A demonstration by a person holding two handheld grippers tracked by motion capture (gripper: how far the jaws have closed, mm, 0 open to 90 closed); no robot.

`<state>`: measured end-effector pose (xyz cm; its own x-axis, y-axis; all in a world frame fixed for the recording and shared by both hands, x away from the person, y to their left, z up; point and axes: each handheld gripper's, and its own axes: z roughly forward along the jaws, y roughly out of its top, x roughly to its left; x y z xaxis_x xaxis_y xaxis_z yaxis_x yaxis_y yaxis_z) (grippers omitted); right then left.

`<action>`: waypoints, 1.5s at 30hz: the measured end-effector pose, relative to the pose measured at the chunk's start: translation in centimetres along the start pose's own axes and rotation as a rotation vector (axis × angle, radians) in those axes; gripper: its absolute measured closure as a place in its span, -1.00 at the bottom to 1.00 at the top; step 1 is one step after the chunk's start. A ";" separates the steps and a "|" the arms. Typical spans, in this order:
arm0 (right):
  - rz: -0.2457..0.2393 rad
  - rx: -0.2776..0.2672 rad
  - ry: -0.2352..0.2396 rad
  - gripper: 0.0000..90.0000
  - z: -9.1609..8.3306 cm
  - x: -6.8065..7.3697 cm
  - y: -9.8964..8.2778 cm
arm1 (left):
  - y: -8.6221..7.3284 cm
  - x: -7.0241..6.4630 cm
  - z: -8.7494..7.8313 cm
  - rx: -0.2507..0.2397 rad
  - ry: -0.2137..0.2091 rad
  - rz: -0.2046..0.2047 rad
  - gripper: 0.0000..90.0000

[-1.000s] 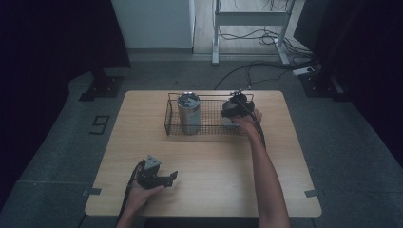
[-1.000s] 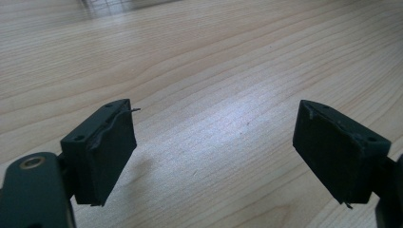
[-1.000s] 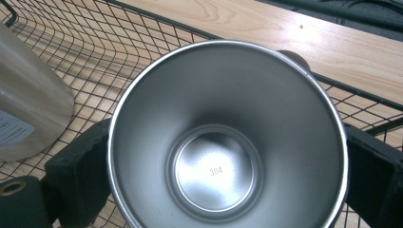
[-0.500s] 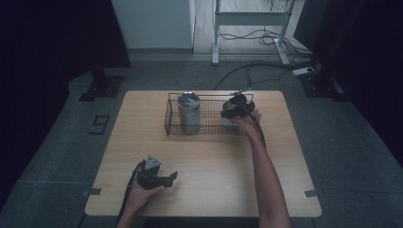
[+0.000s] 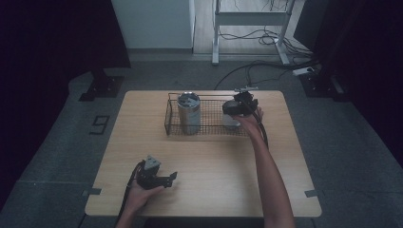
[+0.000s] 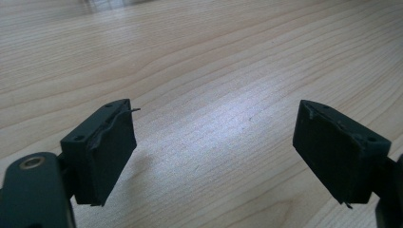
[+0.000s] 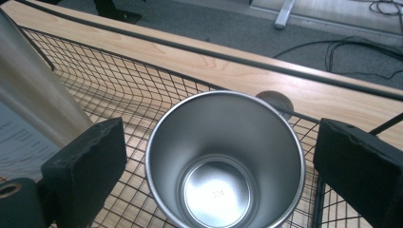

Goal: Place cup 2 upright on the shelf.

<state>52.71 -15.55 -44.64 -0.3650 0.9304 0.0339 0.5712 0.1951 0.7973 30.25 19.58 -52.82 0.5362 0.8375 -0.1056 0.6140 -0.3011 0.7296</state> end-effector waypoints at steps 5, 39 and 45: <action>-0.009 -0.025 0.004 -0.88 -1.1 0.3 0.1 | 0.0 0.1 0.0 -0.001 0.001 -0.001 -0.68; -0.025 -0.143 0.097 -0.67 -10.9 -0.9 -5.8 | 0.0 0.4 -0.5 -0.005 0.022 -0.004 -0.68; -0.011 -0.164 0.112 -0.65 -12.8 -1.3 -8.4 | -0.1 0.6 -0.4 -0.001 0.029 -0.005 -0.68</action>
<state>38.94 -22.35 -43.70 -0.4555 0.8862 0.0839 0.4422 0.1435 0.8854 30.25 20.35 -52.71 0.5158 0.8520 -0.0900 0.6166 -0.2962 0.7295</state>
